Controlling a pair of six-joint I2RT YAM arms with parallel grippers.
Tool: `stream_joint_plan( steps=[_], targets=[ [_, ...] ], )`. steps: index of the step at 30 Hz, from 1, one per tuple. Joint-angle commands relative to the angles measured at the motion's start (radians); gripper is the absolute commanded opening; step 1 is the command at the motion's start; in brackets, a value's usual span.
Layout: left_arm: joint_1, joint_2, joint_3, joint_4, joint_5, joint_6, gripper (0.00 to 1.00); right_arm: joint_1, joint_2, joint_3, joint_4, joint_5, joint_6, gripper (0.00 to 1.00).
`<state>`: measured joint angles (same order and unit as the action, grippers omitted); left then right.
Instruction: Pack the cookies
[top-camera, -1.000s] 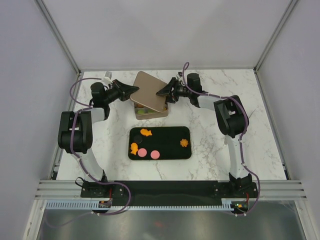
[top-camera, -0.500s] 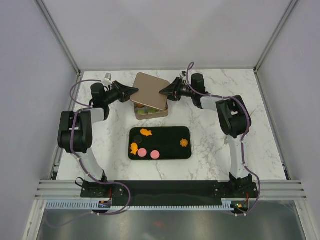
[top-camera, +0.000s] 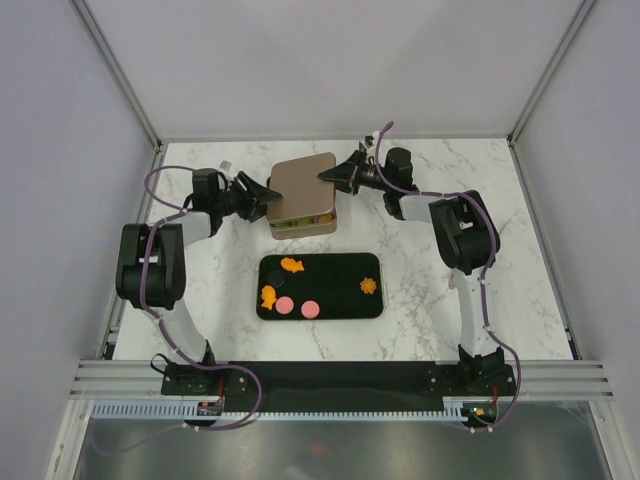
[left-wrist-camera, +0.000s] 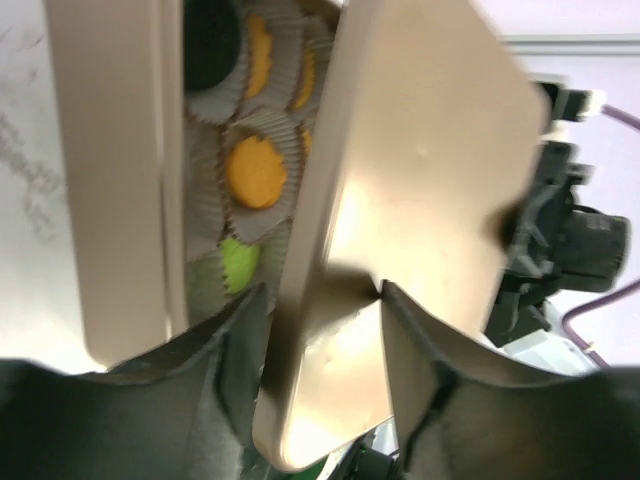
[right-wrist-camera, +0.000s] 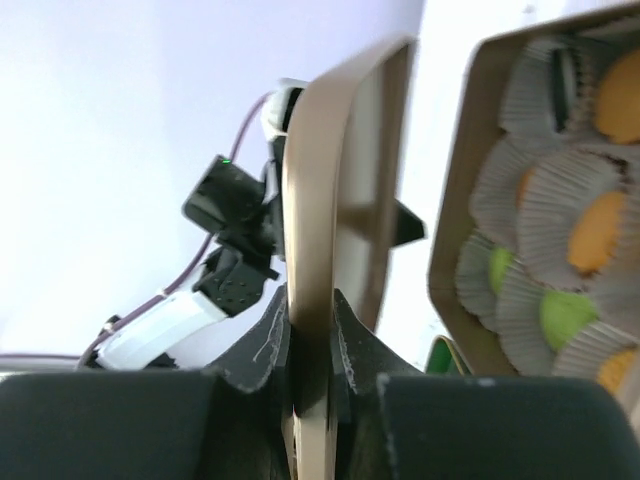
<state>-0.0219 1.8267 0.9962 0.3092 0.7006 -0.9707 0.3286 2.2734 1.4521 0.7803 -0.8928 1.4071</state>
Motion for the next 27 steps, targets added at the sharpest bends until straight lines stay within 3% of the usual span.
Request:
stream_joint_plan(
  steps=[1, 8, 10, 13, 18, 27],
  targets=[
    [-0.012, -0.046, 0.044, -0.116, -0.068, 0.113, 0.60, -0.003, 0.032, 0.016, 0.286, -0.031, 0.162, 0.00],
    [-0.012, -0.089, 0.056, -0.163, -0.125, 0.136, 0.71, -0.010, 0.080, 0.065, 0.393, -0.051, 0.280, 0.00],
    [-0.012, -0.106, 0.064, -0.176, -0.138, 0.144, 0.73, -0.010, 0.119, 0.088, 0.493, -0.052, 0.340, 0.00],
    [-0.012, -0.135, 0.076, -0.246, -0.232, 0.164, 0.75, -0.008, 0.168, 0.126, 0.566, -0.058, 0.437, 0.00],
    [-0.010, -0.185, 0.072, -0.354, -0.366, 0.197, 0.78, 0.000, 0.193, 0.157, 0.519, -0.074, 0.395, 0.00],
    [-0.010, -0.213, 0.076, -0.367, -0.424, 0.205, 0.82, 0.024, 0.258, 0.240, 0.381, -0.101, 0.281, 0.00]
  ],
)
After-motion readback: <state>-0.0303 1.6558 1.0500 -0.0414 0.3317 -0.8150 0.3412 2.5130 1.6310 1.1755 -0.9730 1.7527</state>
